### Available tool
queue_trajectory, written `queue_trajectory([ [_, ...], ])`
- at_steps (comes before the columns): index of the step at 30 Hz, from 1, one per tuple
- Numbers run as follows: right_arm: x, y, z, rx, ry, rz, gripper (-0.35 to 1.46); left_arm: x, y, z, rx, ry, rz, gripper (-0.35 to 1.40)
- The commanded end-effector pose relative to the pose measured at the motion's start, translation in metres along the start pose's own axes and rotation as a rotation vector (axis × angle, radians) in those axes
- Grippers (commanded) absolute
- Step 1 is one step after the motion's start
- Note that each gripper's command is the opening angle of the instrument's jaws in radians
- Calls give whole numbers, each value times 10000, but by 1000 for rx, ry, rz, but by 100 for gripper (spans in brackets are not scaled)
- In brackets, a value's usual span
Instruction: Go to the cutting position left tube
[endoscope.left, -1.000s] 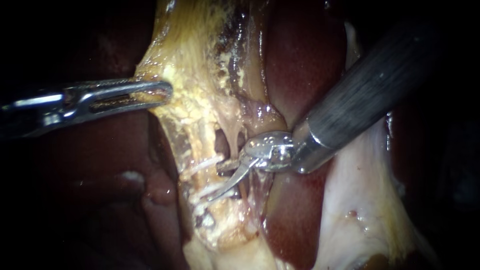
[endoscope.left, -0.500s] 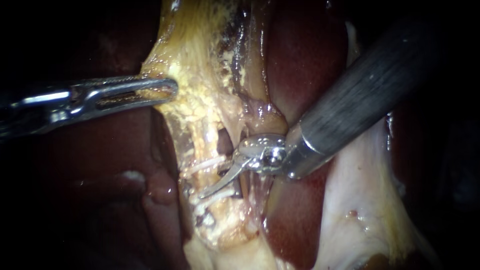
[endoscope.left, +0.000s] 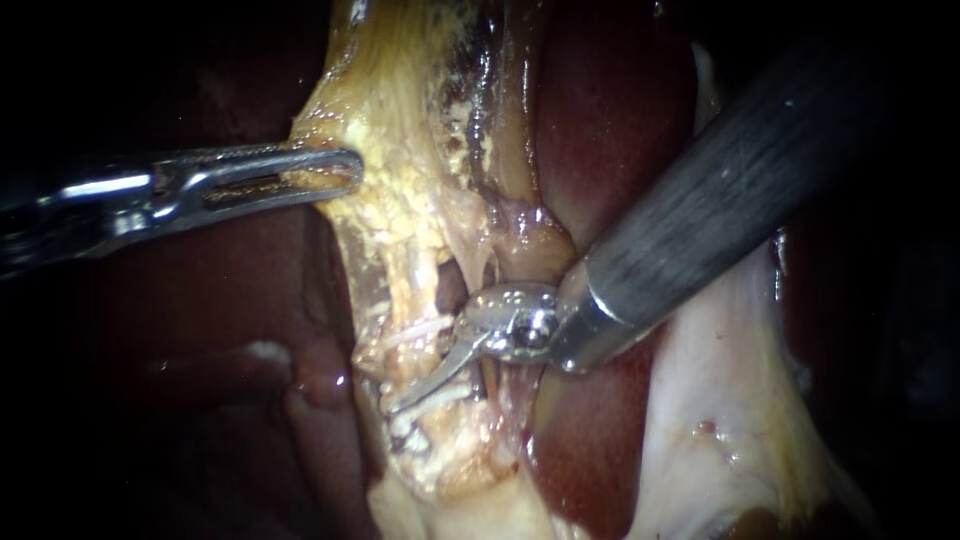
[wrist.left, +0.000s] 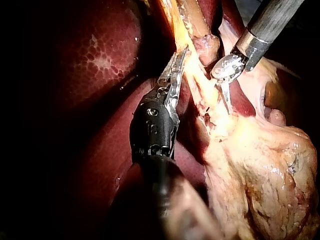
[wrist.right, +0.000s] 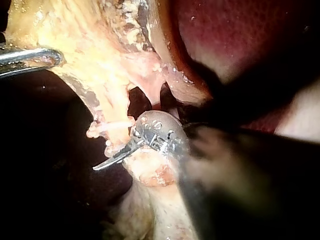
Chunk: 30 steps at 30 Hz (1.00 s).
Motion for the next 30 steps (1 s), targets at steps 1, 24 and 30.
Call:
queue_trajectory([
  [1,1,0,0,-3,1,-1,116,0,0,0,-2,0,0,-35],
  [24,-1,3,2,-3,3,44,114,3,3,5,-4,-1,1,-35],
  [30,-2,3,2,-3,3,50,114,3,3,5,-5,-1,1,-35],
])
